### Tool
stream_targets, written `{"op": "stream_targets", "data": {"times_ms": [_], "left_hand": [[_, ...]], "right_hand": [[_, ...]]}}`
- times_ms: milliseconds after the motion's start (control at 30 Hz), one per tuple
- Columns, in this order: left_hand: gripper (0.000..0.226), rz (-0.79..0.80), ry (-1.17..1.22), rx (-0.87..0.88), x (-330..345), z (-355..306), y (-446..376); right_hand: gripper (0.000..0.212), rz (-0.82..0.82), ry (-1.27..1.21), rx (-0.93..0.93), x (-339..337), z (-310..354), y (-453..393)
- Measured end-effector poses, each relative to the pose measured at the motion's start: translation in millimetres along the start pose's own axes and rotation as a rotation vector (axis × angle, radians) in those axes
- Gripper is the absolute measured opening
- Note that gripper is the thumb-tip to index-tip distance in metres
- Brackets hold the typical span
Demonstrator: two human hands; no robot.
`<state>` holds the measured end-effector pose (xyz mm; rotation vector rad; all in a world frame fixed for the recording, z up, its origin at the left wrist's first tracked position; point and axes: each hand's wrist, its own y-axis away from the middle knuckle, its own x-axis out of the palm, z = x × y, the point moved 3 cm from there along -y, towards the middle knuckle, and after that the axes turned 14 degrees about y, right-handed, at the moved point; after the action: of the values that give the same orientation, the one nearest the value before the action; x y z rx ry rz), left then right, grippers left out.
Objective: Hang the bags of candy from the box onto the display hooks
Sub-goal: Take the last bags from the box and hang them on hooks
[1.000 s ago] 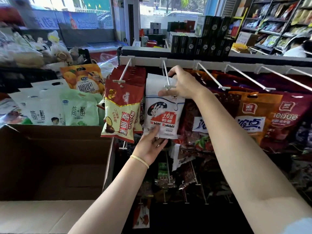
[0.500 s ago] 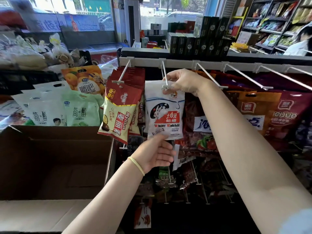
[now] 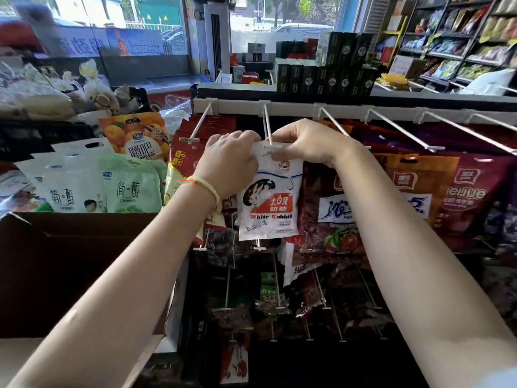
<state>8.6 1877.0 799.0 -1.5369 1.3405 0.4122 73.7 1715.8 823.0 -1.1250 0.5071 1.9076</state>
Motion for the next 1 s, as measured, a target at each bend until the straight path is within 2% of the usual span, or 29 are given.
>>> {"op": "stream_targets", "data": {"times_ms": [167,300,433,533,700,767,867,1000], "left_hand": [[0.031,-0.024,0.038,-0.015,-1,7,-4],[0.030,-0.060,0.035,0.052,0,10,-2],[0.046,-0.101,-0.102,0.099,9,14,6],[0.047,-0.158,-0.202,0.122,19,14,10],[0.043,-0.221,-0.095,0.140,18,16,16],[0.042,-0.245,-0.082,0.166,16,15,18],[0.049,-0.324,-0.054,0.207,15,8,32],[0.034,-0.476,0.157,0.183,35,-4,78]], "right_hand": [[0.024,-0.170,0.189,0.015,2,12,14],[0.019,-0.255,0.305,0.029,8,14,21],[0.019,-0.199,0.415,0.050,9,15,20],[0.012,-0.118,0.366,0.092,5,15,16],[0.011,-0.100,0.346,0.107,2,19,15],[0.018,-0.185,0.369,0.092,4,17,21],[0.034,-0.436,0.459,0.045,11,14,39],[0.017,-0.895,0.428,0.002,38,15,82]]}}
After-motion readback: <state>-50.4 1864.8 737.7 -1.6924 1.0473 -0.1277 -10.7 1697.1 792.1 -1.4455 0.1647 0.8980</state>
